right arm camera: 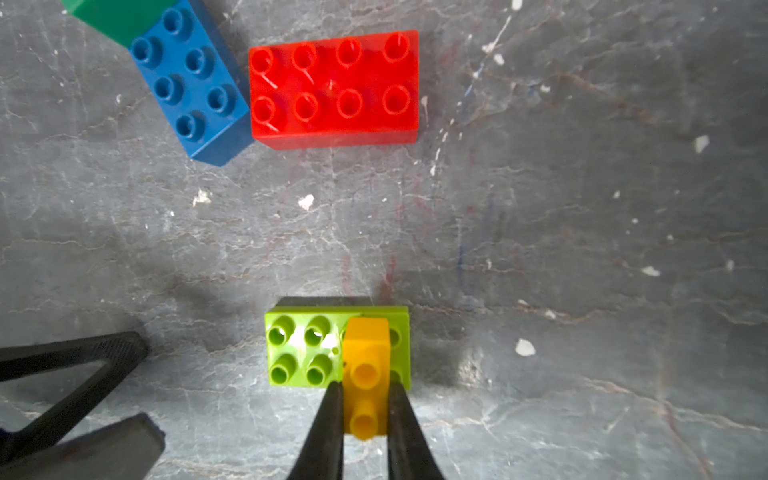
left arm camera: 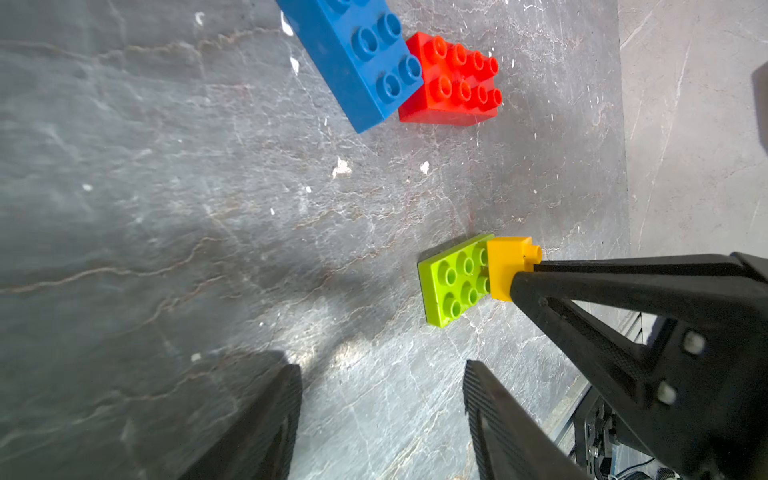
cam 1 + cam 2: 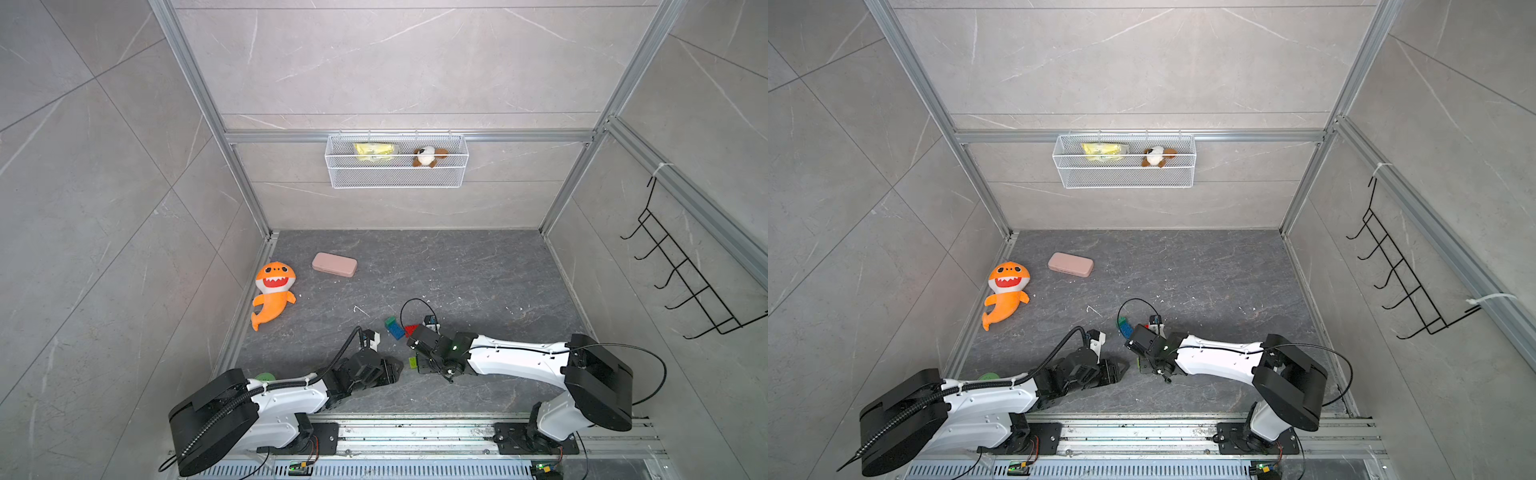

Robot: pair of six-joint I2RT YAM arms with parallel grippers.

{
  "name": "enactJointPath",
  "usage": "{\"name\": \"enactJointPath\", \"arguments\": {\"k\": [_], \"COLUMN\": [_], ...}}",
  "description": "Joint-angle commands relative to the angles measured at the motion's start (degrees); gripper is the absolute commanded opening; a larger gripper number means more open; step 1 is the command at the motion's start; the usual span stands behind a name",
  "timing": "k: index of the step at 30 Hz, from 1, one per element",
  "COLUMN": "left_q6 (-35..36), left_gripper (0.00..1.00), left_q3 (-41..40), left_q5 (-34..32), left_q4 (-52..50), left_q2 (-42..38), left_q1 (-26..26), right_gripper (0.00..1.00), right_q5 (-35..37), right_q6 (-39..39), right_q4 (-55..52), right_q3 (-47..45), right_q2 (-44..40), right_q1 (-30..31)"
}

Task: Assemble the number 5 with lego
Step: Assemble the lego brick with the lego brick.

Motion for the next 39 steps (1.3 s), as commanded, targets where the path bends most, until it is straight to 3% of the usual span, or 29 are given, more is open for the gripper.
{"name": "enactJointPath", "arguments": {"k": [1,26,39], "left_q6": [0.1,-0.1,-0.3], "left_gripper": [0.66,0.66,0.66], "left_q3": [-0.5,-0.6,-0.6], "left_q5": [-1.2,-0.9,-0.5], "left_q4": [-0.1,1.7,2.3], "left_q2": [-0.6,0.9,1.6], "left_q1": [0.3,0.4,0.4], "right_gripper": [0.11,0.11,0.11], "right_q5": [1.6,3.0,1.5], "right_q6": [-1.0,-2.7,-3.2], "right_q4": [-4.1,-6.4,-3.8], "right_q3": [0.9,0.9,-0.5], "right_q2": [1.0,-4.1,-1.1], "right_q1": [-0.4,-0.3,-0.6]}}
